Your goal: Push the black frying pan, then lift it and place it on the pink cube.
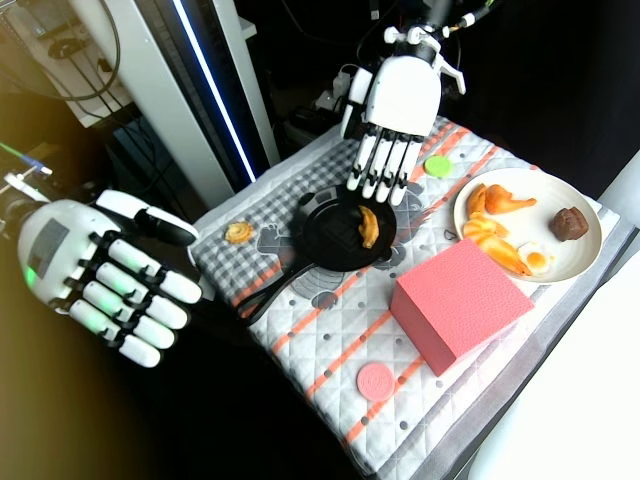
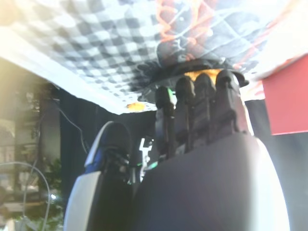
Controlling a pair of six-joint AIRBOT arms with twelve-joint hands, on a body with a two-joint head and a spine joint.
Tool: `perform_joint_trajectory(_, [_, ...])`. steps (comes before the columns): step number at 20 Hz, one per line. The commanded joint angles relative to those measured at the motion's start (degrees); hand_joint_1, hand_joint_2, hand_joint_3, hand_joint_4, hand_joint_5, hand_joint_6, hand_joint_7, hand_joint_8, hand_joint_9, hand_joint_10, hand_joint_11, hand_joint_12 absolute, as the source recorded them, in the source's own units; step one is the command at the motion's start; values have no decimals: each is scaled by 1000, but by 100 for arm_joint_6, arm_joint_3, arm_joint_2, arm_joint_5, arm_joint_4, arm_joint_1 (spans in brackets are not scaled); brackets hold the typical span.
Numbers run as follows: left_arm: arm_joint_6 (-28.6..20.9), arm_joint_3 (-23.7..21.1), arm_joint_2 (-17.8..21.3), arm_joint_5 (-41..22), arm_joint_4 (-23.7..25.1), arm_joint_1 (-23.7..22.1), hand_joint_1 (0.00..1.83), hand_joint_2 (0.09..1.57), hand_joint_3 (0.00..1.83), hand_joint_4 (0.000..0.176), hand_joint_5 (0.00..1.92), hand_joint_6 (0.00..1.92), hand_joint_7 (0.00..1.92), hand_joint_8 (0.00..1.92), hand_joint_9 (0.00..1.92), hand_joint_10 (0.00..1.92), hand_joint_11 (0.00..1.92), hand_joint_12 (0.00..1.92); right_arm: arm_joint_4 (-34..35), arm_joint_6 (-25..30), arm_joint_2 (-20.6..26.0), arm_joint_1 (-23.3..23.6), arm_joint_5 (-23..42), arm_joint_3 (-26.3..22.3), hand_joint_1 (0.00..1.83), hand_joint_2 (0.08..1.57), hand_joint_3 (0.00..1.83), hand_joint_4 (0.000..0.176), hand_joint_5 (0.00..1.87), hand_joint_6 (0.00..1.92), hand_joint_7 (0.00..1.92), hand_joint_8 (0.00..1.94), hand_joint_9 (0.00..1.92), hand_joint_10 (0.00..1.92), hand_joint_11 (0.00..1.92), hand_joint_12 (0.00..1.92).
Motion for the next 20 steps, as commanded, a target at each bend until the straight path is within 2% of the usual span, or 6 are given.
perform_joint_trajectory(1, [-3,-49,77,-233,-191,-66,340,1351,5,16,498,41,448,9,339,21,0,556,78,34,1,3,735,9,435,1269,0,0,0,0,0,0,0,0,0,0])
perform_joint_trajectory(5, [-8,-73,112,-238,-56,-11,265,1360,3,0,581,78,505,14,393,32,0,710,96,34,-2,-1,736,10,414,1252,0,0,0,0,0,0,0,0,0,0])
perform_joint_trajectory(7, [6,-62,37,-281,-24,47,256,1378,3,0,505,36,482,5,365,15,0,457,128,34,-4,-3,739,10,432,1257,0,0,0,0,0,0,0,0,0,0])
perform_joint_trajectory(10, [10,28,-148,-350,64,147,338,1358,0,17,476,23,449,0,352,7,0,482,135,34,-8,-6,739,11,464,1261,0,0,0,0,0,0,0,0,0,0])
perform_joint_trajectory(14, [20,73,-260,-388,47,189,226,1387,3,28,379,2,324,0,236,1,0,19,138,34,-8,-10,746,10,440,1262,0,0,0,0,0,0,0,0,0,0])
perform_joint_trajectory(20, [278,149,-443,-449,-198,188,321,1371,0,36,381,13,286,7,130,3,0,0,139,34,-25,-14,751,10,418,1256,0,0,0,0,0,0,0,0,0,0])
